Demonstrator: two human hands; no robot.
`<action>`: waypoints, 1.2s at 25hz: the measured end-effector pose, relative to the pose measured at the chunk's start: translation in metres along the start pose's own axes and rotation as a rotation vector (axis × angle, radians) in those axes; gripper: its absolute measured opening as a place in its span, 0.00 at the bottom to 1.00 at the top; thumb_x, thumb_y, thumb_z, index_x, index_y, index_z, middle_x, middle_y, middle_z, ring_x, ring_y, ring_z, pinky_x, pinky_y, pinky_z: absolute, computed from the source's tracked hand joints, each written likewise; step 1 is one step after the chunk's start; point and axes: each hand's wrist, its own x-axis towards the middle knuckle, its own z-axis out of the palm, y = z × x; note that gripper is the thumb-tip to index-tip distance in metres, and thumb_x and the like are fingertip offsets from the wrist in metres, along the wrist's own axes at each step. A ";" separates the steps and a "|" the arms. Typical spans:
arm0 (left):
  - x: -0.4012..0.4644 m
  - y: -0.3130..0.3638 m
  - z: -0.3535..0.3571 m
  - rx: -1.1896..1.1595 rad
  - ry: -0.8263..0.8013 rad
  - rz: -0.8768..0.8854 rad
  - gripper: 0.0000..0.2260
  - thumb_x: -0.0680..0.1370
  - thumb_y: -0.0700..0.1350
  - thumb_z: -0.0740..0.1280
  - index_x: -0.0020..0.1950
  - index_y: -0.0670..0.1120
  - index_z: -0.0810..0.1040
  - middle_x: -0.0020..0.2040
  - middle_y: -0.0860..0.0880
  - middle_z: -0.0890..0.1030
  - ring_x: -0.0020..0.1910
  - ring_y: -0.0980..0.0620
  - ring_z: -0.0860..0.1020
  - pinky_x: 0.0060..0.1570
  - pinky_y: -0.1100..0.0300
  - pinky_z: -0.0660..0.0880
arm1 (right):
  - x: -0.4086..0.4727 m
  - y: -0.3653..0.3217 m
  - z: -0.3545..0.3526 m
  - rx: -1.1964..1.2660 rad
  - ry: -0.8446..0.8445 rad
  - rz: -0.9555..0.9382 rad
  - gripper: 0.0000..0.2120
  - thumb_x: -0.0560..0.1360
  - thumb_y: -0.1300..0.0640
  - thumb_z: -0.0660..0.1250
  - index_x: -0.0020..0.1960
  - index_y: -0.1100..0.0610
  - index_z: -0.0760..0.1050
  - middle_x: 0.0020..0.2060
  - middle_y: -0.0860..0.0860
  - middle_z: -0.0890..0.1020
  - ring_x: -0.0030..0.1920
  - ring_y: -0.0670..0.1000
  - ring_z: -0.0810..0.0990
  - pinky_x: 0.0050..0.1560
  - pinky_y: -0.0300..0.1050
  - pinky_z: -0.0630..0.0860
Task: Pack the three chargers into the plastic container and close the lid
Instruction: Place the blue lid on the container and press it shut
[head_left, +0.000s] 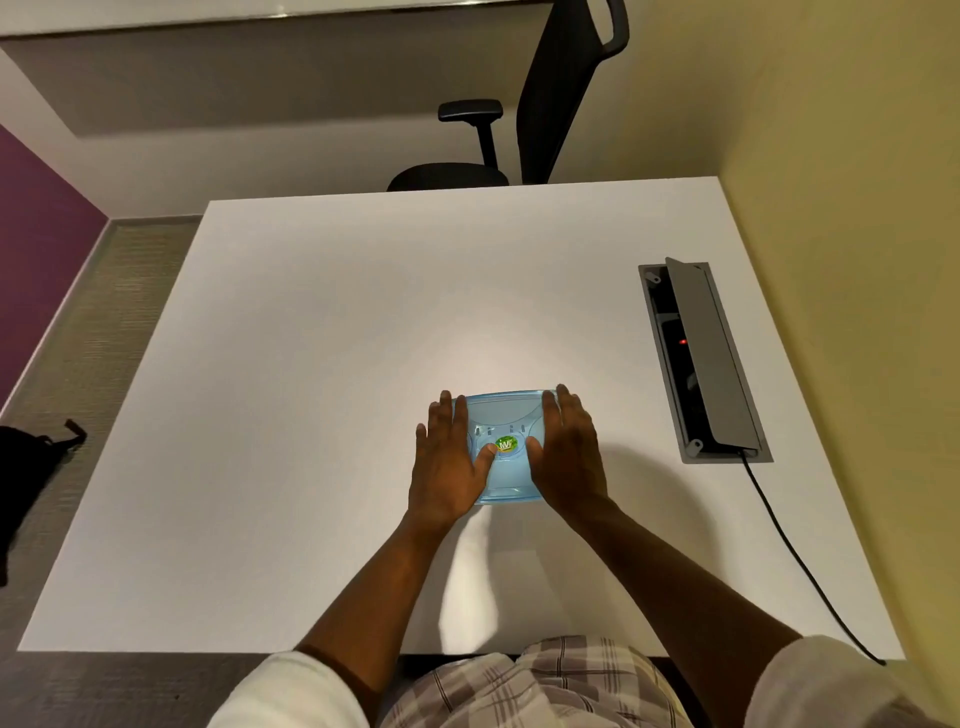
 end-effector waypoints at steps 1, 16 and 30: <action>0.002 -0.001 0.004 0.068 -0.017 0.020 0.36 0.81 0.62 0.55 0.82 0.47 0.44 0.83 0.46 0.44 0.83 0.45 0.44 0.80 0.48 0.44 | 0.002 -0.002 0.004 -0.030 -0.036 -0.019 0.30 0.71 0.60 0.68 0.71 0.67 0.66 0.69 0.66 0.71 0.69 0.63 0.70 0.69 0.55 0.69; 0.002 -0.012 0.029 0.306 -0.005 0.074 0.38 0.80 0.66 0.43 0.82 0.45 0.41 0.83 0.44 0.41 0.82 0.43 0.39 0.81 0.47 0.45 | -0.005 0.013 0.045 -0.044 -0.116 -0.005 0.32 0.80 0.52 0.54 0.78 0.64 0.47 0.79 0.61 0.53 0.79 0.60 0.48 0.79 0.57 0.49; 0.003 -0.016 0.034 0.263 0.005 0.073 0.38 0.80 0.67 0.46 0.82 0.45 0.42 0.83 0.45 0.42 0.82 0.43 0.40 0.81 0.46 0.48 | -0.003 0.014 0.052 -0.118 -0.120 -0.009 0.35 0.80 0.48 0.55 0.79 0.64 0.46 0.79 0.60 0.48 0.80 0.59 0.45 0.79 0.56 0.48</action>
